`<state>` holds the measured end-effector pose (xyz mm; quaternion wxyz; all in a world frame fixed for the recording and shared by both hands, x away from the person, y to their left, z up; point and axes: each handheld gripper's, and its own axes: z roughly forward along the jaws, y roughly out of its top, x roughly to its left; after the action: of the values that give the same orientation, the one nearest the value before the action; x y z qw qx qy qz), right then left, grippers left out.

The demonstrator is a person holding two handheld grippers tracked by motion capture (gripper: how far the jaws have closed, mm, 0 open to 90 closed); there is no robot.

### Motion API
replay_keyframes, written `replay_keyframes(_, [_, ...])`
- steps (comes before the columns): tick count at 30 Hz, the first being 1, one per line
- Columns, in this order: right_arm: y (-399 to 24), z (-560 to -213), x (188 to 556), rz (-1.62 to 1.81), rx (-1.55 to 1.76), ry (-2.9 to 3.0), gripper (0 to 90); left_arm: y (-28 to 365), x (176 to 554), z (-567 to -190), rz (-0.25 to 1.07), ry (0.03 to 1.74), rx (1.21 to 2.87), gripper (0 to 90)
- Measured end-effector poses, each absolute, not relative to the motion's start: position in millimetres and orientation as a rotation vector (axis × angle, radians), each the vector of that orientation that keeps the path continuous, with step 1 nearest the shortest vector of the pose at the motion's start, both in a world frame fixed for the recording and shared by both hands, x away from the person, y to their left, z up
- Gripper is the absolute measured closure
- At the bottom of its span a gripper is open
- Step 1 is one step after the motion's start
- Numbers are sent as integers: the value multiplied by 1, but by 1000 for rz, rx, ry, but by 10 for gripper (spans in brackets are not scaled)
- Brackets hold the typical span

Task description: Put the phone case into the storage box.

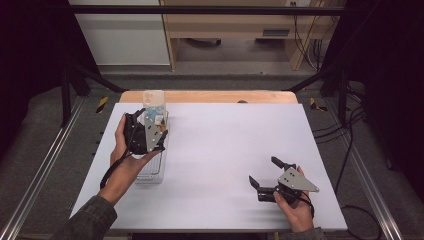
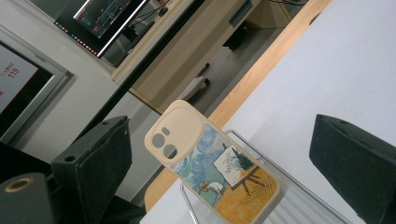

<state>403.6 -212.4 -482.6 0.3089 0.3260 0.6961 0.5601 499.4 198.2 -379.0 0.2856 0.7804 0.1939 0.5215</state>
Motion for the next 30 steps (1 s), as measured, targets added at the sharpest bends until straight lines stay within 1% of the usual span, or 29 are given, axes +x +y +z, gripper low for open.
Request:
replay_keyframes(18, [-212,-483,404,1479,861,1842,29,192,476,-383,1413,441,2110,54])
replay_keyframes(20, [-212,-483,403,1480,861,1842,28,192,474,-383,1425,411,2110,55])
replay_keyframes(30, [-211,-483,404,1476,859,1847,28,195,460,-385,1426,381,2131,56])
